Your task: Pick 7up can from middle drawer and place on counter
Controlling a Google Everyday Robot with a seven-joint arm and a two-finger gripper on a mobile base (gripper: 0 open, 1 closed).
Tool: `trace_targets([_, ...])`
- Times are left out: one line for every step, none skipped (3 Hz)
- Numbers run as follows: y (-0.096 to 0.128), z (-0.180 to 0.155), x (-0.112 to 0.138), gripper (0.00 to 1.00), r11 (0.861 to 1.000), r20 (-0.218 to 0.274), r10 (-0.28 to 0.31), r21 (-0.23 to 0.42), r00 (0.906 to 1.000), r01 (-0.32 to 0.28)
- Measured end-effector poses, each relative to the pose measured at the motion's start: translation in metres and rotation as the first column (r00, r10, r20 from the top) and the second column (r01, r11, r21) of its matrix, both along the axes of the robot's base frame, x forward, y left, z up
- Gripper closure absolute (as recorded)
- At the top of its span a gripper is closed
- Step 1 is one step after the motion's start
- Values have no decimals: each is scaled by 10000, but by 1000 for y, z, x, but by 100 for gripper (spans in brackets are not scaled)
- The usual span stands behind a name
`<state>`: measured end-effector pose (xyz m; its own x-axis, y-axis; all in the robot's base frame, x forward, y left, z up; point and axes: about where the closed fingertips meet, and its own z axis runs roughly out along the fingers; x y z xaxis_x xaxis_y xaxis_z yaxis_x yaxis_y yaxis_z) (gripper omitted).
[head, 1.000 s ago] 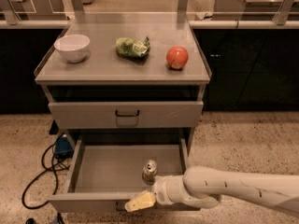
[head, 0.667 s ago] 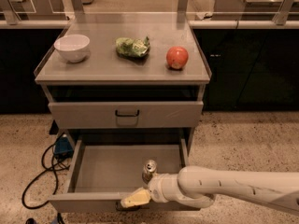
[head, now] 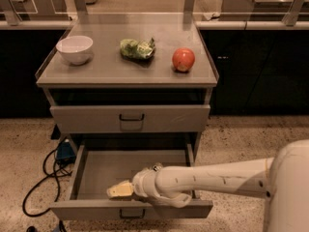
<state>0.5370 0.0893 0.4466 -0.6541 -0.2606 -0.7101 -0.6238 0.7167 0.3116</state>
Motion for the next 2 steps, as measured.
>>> trace_targets([-6, 0, 10, 0, 9992, 279, -346, -187, 9990, 351])
trace_targets([-6, 0, 10, 0, 9992, 279, -346, -187, 9990, 351])
